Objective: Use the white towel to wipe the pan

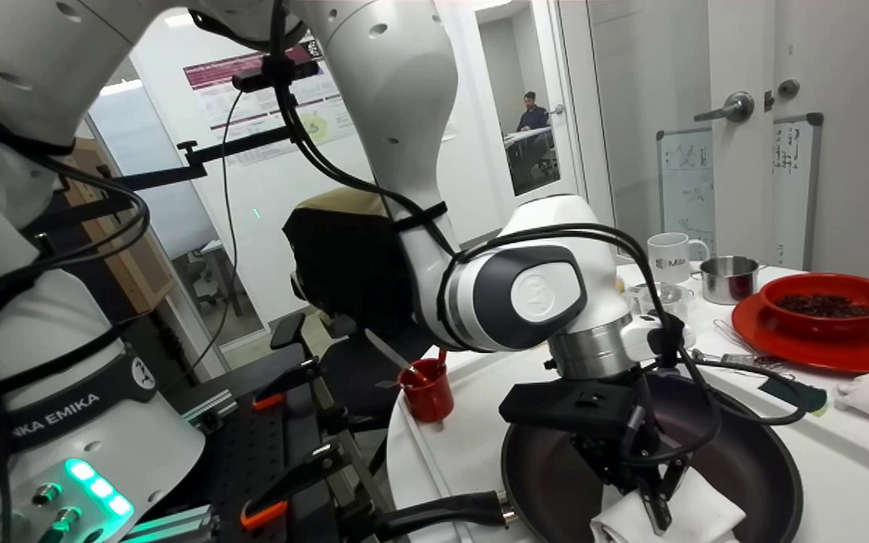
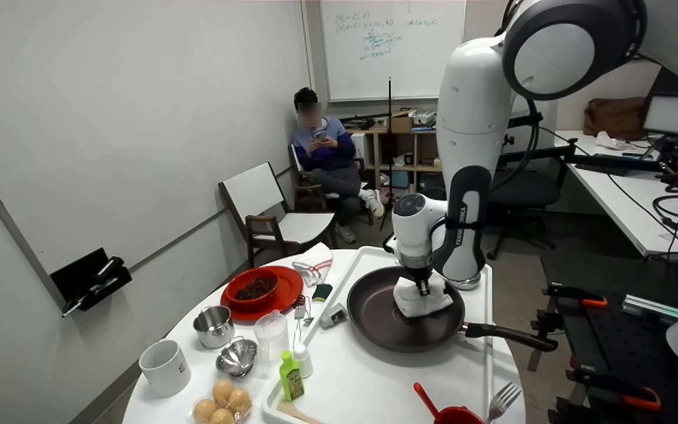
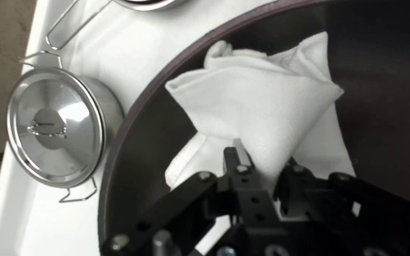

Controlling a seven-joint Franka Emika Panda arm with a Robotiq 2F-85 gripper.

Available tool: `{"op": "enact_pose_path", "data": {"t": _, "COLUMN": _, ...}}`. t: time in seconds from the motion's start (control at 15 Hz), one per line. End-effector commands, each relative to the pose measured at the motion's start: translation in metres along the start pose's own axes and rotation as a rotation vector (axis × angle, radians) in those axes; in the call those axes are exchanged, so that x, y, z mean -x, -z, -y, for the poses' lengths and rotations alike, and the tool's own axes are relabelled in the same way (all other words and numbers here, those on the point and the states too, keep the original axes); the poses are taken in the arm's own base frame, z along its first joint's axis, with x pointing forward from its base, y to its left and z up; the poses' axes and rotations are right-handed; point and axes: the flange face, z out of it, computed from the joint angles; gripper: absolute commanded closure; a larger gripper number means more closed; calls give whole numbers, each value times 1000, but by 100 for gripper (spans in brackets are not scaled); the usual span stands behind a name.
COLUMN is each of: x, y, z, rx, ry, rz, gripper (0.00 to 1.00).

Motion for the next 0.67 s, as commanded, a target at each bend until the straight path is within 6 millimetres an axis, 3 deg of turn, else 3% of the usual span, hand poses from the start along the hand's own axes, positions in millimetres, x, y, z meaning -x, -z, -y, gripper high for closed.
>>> {"op": "enact_pose_path", "data": {"t": 0.0, "x": -9, "y": -10, "z": -13, "rx": 28, "ry": -74, "rz": 6, "gripper": 93}}
{"op": "enact_pose_path", "data": {"t": 0.2, "x": -16, "y": -11, "z": -4, "rx": 38, "ry": -63, "rz": -4, "gripper": 93}}
{"op": "enact_pose_path", "data": {"t": 0.6, "x": -37, "y": 13, "z": 54, "rx": 41, "ry": 95, "rz": -66, "gripper": 93}}
